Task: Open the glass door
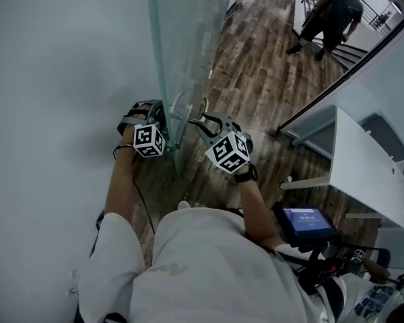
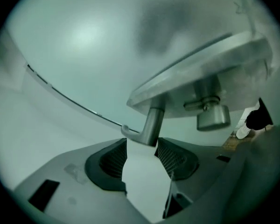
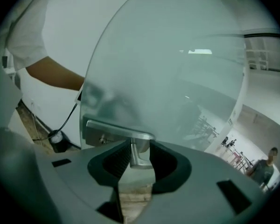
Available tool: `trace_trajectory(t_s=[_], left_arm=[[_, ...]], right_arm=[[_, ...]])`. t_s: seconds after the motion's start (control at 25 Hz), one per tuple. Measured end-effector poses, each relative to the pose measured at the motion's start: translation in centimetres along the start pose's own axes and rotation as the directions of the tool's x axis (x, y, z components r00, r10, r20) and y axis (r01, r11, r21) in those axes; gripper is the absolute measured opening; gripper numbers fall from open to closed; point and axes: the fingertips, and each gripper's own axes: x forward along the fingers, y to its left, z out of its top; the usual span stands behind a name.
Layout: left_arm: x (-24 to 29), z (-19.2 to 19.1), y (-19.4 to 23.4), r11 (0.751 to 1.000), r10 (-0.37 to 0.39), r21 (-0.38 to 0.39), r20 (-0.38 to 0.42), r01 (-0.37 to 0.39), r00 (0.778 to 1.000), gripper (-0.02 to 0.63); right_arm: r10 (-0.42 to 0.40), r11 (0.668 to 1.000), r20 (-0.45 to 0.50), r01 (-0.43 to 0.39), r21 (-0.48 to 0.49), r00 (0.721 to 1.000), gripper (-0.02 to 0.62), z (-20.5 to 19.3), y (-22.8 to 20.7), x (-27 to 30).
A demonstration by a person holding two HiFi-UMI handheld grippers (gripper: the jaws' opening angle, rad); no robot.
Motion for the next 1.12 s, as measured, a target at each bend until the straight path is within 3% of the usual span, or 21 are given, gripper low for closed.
trace_trajectory(t_s=[0.16,0.28,0.36,0.52,0.6,0.72,0.8,0.96,1.04,1.12], left_arm=[[-3.8,-4.5,0.7,0.99,0.032,-0.133,-0.064,-0.04,0.997,0.202],[-7.9,-7.0,1.0,0.945,0.091,-0.309,-0.083,-0.112,0.992,0.202],[-9.2,-10.2,0.7,0.877,0.141,-0.451,-0.088,-0.166,0.986,0.202],[-12.3,-15.0,0.8,0.659,0.266,-0.711,-0.086,-0.246,0.96,0.199],[-15.0,-15.7,1.4,0.568,0.329,-0.774,-0.099,-0.28,0.939,0.186],[-18.4,-16.4,1.8,0.457,0.407,-0.826,-0.135,-0.329,0.903,0.167],[-20.1,-17.2,1.5,0.394,0.445,-0.841,-0.178,-0.37,0.878,0.158],[-22.5,-18.3,0.5,0.296,0.486,-0.844,-0.271,-0.448,0.831,0.121],[-23.4,-18.0,0.1,0.256,0.494,-0.852,-0.292,-0.458,0.819,0.08],[-24.2,-17.6,-0.4,0.232,0.5,-0.859,-0.298,-0.457,0.813,0.052]], right_arm=[[0.024,0.996,-0.1,-0.032,-0.08,0.995,0.106,0.2,1.7,2.8],[0.048,0.994,-0.126,-0.059,-0.091,0.991,0.104,1.3,2.7,3.9],[0.063,0.991,-0.145,-0.079,-0.111,0.988,0.101,1.5,3.3,6.8],[0.093,0.99,-0.14,-0.106,-0.09,0.986,0.098,2.4,3.9,11.8],[0.102,0.992,-0.099,-0.109,-0.069,0.99,0.098,3.6,4.3,12.8],[0.114,0.992,-0.042,-0.116,-0.047,0.993,0.098,5.4,4.9,14.5],[0.117,0.993,-0.004,-0.117,-0.031,0.993,0.098,6.6,5.1,15.7],[0.127,0.992,0.048,-0.127,0.008,0.991,0.1,8.3,5.1,18.2],[0.136,0.99,0.065,-0.138,0.029,0.989,0.1,9.2,5.0,19.4],[0.136,0.99,0.074,-0.139,0.039,0.988,0.1,10.2,5.0,20.7]])
